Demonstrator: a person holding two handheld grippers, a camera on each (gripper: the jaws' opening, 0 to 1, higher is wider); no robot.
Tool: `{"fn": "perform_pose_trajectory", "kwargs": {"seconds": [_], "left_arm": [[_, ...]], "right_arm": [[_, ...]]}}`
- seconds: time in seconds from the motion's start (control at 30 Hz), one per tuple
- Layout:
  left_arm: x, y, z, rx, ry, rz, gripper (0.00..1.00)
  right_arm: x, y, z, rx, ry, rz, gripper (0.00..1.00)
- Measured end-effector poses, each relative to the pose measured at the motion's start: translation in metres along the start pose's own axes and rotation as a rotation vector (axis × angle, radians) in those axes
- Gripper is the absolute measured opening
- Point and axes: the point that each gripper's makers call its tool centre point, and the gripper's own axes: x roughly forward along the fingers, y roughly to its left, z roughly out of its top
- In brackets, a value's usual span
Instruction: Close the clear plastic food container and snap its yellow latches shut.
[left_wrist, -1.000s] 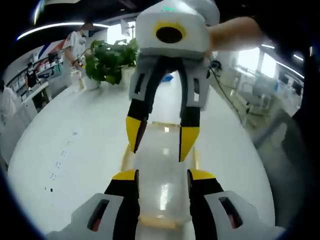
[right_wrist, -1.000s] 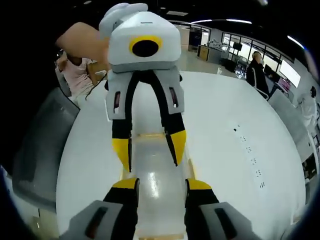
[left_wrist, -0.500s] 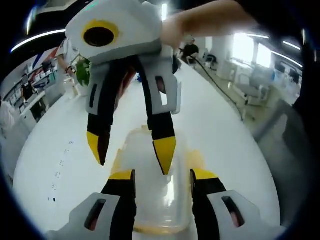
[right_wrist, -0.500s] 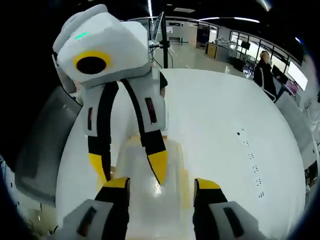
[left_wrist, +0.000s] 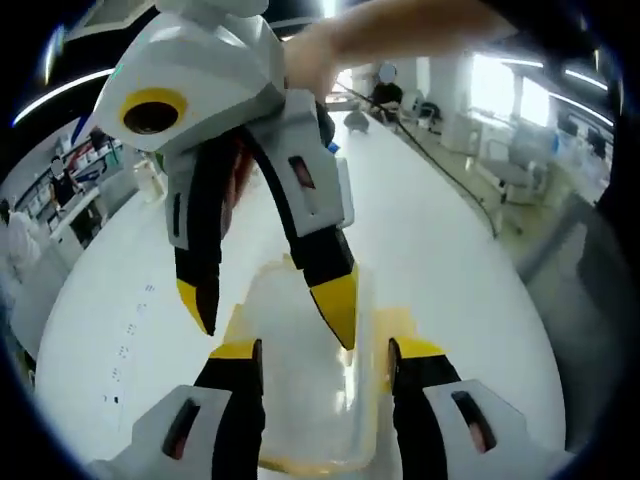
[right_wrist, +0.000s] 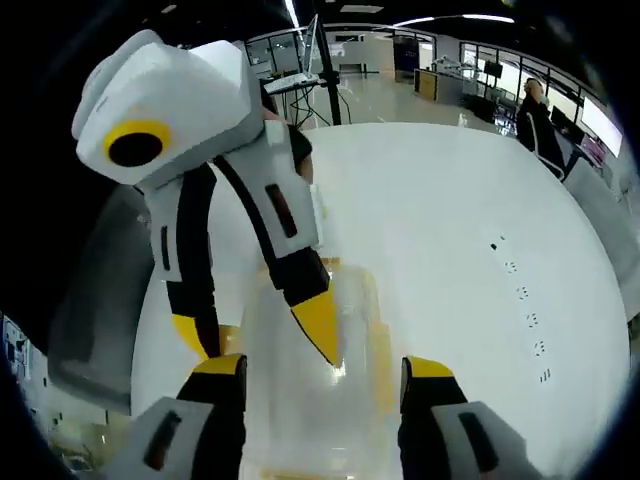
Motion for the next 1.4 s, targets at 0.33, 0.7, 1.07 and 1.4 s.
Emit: {"fn": "perform_pose_trajectory", "kwargs": {"seconds": [0.33,0.7,1.07,1.4], "left_arm": [[0.009,-0.002,-0.015,0.128,0.075,0.140,0.49],[0.013,0.001,-0.018,0.193,0.098,0.225,0.44],[0.014,0.003,-0.019,0.198,0.109,0.238,0.43],[0.004,0.002,-0.016,0.214,0.138,0.227,0.49]], "right_arm": [[0.012,-0.002,-0.008,-0.003,0.091,0.066,0.61],[0.014,0.001,-0.011,0.004,0.160,0.115,0.58],[0.018,0.000,-0.012,-0.016,0.241,0.183,0.57],[0.005,-0.005,-0.013,-0.025,0.260,0.184,0.61]]}}
